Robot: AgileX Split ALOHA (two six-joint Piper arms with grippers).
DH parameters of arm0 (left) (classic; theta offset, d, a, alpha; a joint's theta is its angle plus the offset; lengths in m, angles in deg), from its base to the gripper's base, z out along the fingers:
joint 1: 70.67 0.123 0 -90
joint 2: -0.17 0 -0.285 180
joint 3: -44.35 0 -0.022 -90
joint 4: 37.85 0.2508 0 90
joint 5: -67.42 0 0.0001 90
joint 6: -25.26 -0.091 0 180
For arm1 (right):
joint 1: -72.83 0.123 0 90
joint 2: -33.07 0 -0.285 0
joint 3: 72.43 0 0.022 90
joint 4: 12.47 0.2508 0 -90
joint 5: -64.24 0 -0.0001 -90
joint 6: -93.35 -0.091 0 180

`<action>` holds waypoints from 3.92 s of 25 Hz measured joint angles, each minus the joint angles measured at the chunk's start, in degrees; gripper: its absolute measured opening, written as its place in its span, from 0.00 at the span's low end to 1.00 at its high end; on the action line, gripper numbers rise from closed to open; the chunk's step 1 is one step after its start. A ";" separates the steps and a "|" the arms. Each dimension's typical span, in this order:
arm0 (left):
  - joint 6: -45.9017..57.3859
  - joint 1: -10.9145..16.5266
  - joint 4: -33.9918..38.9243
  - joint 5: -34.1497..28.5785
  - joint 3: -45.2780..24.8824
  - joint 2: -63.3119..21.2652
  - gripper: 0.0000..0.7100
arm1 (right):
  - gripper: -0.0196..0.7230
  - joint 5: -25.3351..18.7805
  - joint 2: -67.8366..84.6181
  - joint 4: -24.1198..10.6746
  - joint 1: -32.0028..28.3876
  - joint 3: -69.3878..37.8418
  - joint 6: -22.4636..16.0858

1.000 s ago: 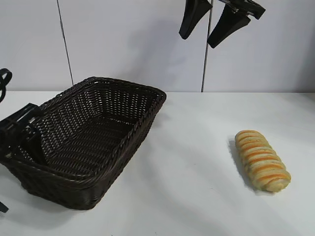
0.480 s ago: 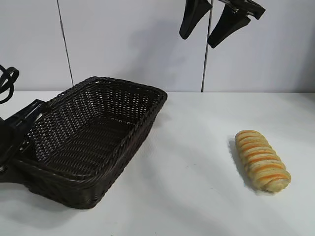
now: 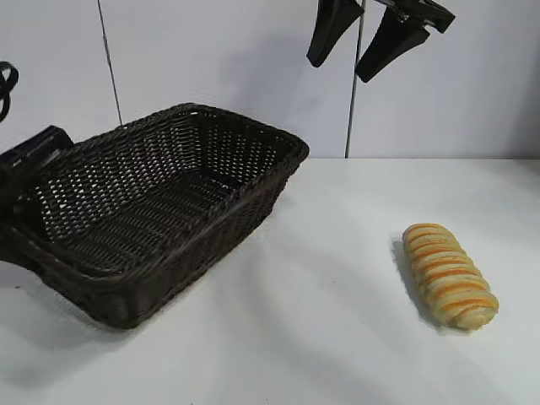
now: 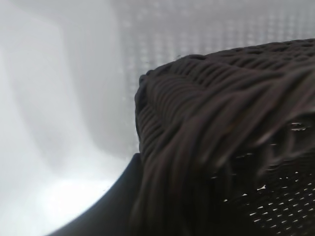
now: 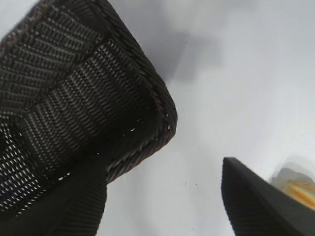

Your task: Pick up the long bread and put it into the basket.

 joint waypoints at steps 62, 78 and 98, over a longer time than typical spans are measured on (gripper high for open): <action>-28.53 0.00 -2.93 -6.48 24.30 21.29 0.15 | 0.68 -0.01 0.00 0.00 0.00 0.00 -0.85; -28.53 0.00 -3.22 -3.13 24.30 21.29 0.15 | 0.68 -0.01 0.00 0.00 0.00 0.00 -0.85; -28.53 0.00 -3.33 -3.62 24.30 21.29 0.15 | 0.68 -0.07 0.00 0.00 0.00 0.00 -0.85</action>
